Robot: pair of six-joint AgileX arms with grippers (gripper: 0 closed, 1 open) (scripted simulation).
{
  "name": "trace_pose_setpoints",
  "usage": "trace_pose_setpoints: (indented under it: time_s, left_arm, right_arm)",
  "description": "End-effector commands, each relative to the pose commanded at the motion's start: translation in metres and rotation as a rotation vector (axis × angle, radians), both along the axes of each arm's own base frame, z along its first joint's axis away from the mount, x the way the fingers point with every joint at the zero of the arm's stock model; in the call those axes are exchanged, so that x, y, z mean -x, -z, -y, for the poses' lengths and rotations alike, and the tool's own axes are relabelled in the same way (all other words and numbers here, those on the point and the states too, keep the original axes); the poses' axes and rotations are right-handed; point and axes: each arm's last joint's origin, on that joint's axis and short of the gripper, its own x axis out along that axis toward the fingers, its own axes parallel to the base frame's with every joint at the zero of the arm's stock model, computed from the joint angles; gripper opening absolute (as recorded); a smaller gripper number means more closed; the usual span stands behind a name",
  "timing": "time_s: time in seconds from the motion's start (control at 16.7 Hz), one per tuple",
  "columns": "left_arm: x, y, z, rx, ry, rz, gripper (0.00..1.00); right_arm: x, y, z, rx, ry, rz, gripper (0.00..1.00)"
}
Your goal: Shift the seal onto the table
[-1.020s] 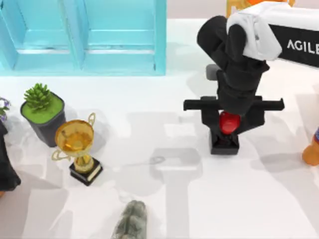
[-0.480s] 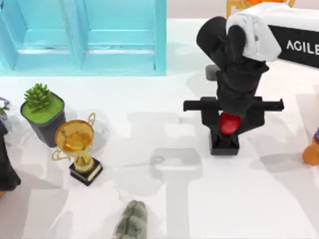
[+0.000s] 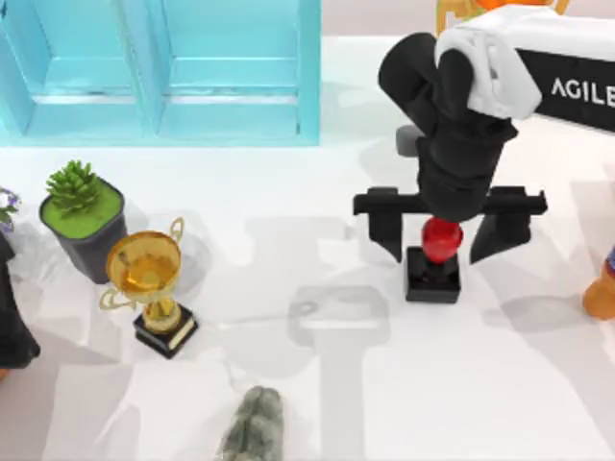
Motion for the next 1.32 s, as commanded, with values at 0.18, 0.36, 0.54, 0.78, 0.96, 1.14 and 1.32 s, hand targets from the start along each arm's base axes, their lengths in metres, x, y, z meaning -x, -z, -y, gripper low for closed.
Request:
trace_pose_setpoints:
  time_s: [0.18,0.36,0.54,0.78,0.96,1.14,1.32]
  left_arm:
    - [0.0,0.0,0.0,0.0,0.0,0.0,1.0]
    - [0.0,0.0,0.0,0.0,0.0,0.0,1.0]
    - [0.0,0.0,0.0,0.0,0.0,0.0,1.0]
    - [0.0,0.0,0.0,0.0,0.0,0.0,1.0]
    - [0.0,0.0,0.0,0.0,0.0,0.0,1.0]
    - [0.0,0.0,0.0,0.0,0.0,0.0,1.0]
    - [0.0,0.0,0.0,0.0,0.0,0.0,1.0]
  right_arm:
    - [0.0,0.0,0.0,0.0,0.0,0.0,1.0]
    - [0.0,0.0,0.0,0.0,0.0,0.0,1.0]
    - [-0.001,-0.001,0.001,0.0,0.002,0.0,1.0]
    - [-0.006,-0.023,-0.004,0.008,0.001,-0.01,1.0]
    - [-0.012,-0.066,-0.008,0.005,-0.001,-0.01,1.0]
    - [-0.009,-0.113,-0.006,0.0,0.0,-0.007,1.0]
    - [-0.003,-0.143,-0.001,0.0,0.001,-0.003,1.0]
